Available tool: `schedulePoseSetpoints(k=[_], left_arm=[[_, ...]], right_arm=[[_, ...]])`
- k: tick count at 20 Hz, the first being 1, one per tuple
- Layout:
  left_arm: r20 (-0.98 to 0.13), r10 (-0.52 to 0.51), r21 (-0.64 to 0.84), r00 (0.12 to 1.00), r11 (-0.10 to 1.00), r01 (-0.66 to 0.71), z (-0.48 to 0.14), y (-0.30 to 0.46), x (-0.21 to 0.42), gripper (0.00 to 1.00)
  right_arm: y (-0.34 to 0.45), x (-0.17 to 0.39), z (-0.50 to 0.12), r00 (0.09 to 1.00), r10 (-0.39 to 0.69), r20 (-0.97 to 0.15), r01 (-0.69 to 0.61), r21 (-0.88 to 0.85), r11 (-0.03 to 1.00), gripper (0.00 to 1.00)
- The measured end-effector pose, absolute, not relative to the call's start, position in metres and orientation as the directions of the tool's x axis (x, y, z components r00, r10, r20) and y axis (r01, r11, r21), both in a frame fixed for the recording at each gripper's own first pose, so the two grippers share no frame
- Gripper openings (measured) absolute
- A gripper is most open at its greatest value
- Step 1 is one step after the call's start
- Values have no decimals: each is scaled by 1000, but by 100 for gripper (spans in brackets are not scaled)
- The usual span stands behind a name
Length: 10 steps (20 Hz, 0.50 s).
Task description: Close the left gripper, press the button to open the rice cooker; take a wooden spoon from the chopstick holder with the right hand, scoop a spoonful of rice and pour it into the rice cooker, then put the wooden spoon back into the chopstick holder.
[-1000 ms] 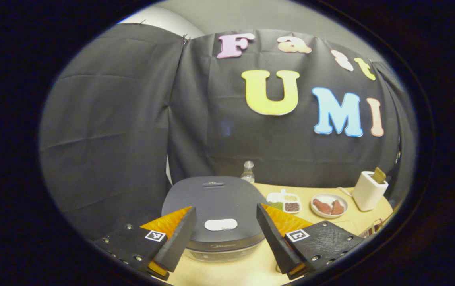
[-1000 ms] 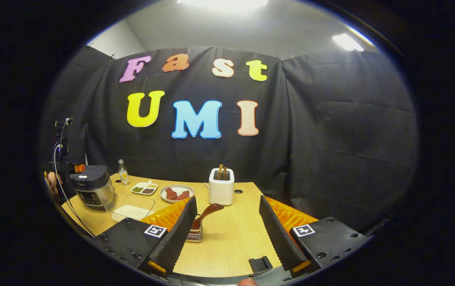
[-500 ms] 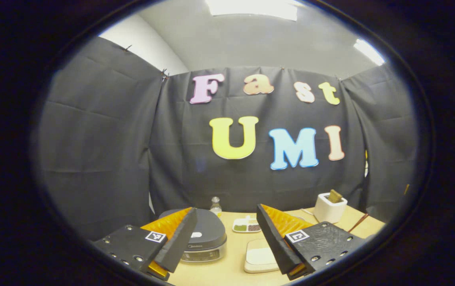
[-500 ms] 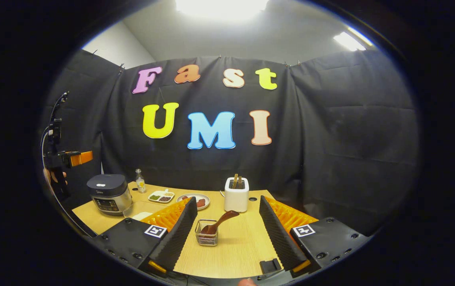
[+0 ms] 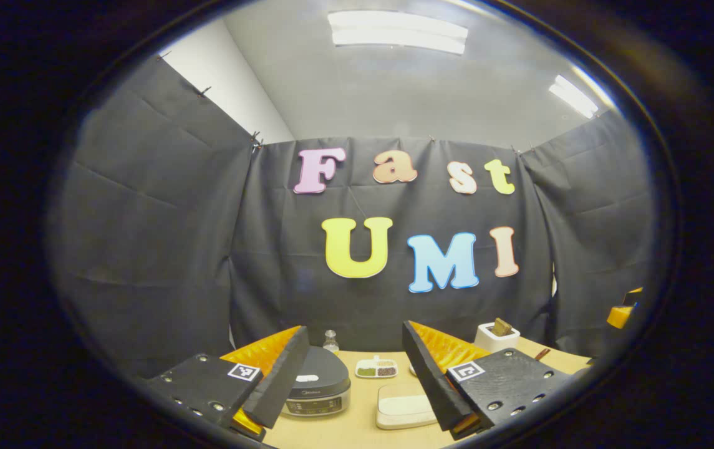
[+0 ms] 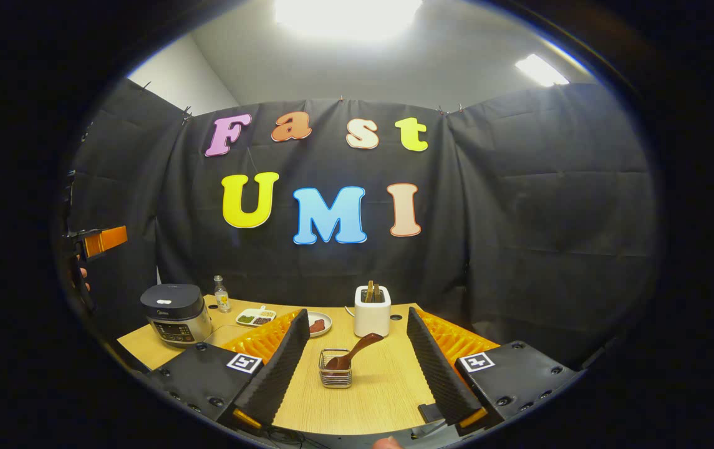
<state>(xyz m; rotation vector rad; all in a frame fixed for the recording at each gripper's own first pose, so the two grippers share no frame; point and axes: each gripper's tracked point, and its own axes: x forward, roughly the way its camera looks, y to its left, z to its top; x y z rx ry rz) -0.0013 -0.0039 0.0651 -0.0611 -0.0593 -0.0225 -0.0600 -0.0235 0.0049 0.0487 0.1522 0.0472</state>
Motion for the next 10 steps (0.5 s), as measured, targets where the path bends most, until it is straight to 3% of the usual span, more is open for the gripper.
schedulePoseSetpoints(k=[10], left_arm=[[64, 16, -65, 998, 998, -12, 64, 23, -21, 93]], right_arm=[[-8, -74, 13, 989, 57, -134, -48, 68, 997, 94]])
